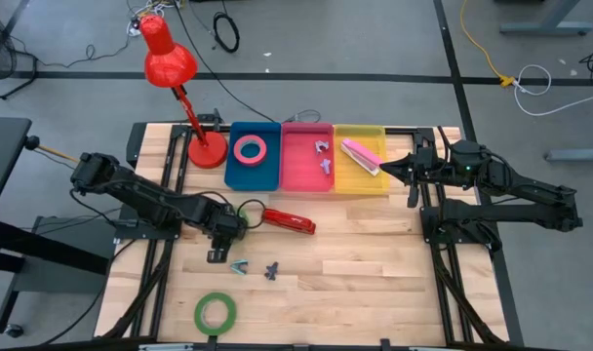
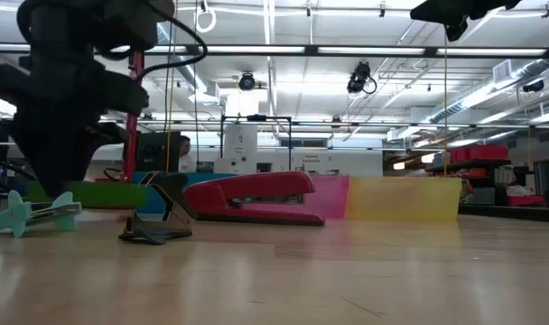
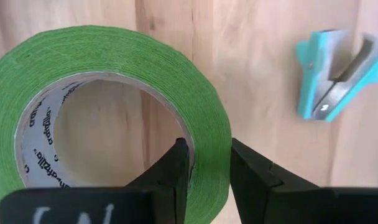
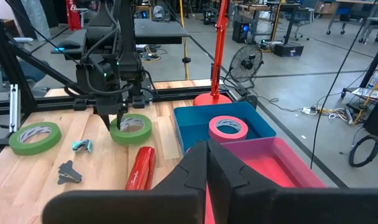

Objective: Pick and place Stapler, Stapler remover, tape
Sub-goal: Put the green tape into the blue bin

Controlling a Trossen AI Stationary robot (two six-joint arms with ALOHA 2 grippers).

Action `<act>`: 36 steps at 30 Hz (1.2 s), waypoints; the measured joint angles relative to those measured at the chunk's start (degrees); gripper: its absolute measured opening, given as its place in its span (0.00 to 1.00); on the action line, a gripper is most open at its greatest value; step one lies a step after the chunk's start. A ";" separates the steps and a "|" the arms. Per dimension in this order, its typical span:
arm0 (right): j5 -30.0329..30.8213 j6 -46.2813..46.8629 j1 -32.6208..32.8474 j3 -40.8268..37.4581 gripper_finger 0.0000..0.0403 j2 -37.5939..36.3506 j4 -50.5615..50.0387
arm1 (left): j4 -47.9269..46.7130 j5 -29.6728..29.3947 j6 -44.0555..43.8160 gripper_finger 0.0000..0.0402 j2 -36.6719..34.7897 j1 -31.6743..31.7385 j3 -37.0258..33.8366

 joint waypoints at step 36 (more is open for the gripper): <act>0.00 0.00 -0.02 0.00 0.02 0.02 0.00 | -11.15 -12.82 23.87 0.24 0.00 21.00 23.72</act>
